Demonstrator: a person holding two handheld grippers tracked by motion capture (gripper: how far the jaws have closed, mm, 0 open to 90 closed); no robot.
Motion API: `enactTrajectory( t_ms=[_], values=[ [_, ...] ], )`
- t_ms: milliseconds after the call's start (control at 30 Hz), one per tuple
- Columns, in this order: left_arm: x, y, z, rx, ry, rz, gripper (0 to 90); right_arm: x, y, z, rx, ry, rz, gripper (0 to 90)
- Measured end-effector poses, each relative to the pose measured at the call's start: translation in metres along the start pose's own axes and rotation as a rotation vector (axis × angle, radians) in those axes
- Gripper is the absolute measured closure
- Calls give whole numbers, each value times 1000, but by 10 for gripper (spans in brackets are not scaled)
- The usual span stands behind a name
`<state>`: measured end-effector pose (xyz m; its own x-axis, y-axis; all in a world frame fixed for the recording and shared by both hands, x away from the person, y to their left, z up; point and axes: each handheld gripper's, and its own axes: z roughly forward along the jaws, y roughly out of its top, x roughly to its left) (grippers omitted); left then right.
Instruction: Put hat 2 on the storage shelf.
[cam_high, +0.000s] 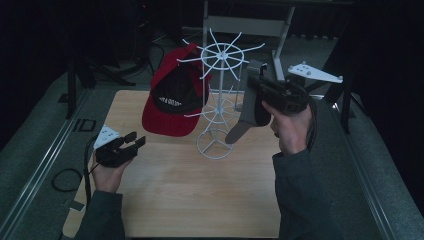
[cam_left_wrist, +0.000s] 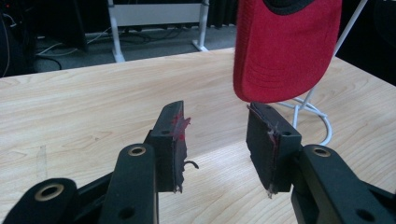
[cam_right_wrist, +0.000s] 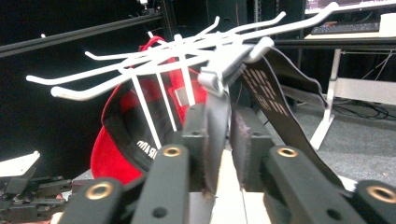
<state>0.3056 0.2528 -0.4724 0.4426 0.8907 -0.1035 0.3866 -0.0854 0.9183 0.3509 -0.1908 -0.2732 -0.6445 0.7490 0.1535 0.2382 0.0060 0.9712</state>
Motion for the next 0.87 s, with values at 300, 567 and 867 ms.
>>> enactTrajectory(
  t_ms=[300,567,867],
  values=[
    [0,0,0,2,1,1,576,-9,-9,-12,-37,13,41,637],
    [-1,0,1,3,0,0,575,-21,-18,-24,-57,-2,81,635],
    [-1,0,1,5,0,3,575,-35,-26,-34,-62,-33,112,637]
  ],
)
